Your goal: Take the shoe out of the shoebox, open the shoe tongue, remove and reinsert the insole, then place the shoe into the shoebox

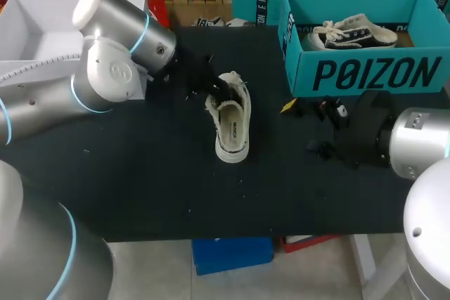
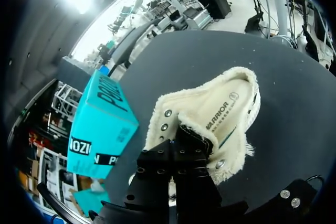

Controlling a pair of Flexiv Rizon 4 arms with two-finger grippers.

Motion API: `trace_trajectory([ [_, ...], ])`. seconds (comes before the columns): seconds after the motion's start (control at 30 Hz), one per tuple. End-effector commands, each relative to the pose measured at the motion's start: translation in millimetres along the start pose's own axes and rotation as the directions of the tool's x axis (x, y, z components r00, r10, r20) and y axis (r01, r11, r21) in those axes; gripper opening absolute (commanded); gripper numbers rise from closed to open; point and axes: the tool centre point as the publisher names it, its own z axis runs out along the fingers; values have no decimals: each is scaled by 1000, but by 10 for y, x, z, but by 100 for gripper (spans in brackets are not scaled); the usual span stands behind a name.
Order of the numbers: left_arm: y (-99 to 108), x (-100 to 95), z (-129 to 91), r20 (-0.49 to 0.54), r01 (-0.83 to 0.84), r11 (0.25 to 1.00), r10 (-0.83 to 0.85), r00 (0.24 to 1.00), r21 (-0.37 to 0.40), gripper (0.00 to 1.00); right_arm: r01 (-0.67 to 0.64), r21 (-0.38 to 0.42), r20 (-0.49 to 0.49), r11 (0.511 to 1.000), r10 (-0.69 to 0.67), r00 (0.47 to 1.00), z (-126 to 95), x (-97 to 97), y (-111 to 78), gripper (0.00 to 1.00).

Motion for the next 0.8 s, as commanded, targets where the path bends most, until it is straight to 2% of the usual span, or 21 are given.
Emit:
trace_trajectory([
  [0.03,-5,-10,98,-12,-1,1000,1,1000,1,0,-12,74,-15,997,13,1000,-40,-71,11,100],
  [0.53,-51,67,212,-45,5,1000,-4,999,14,0,-12,74,-15,997,13,1000,-40,-71,11,100],
  [0.63,-54,65,167,-44,6,1000,-6,999,13,0,-12,74,-15,997,13,1000,-40,-71,11,100],
  [0.8,-75,-46,-20,-27,-20,1000,19,999,-5,0,-12,74,-15,997,13,1000,-40,-71,11,100],
])
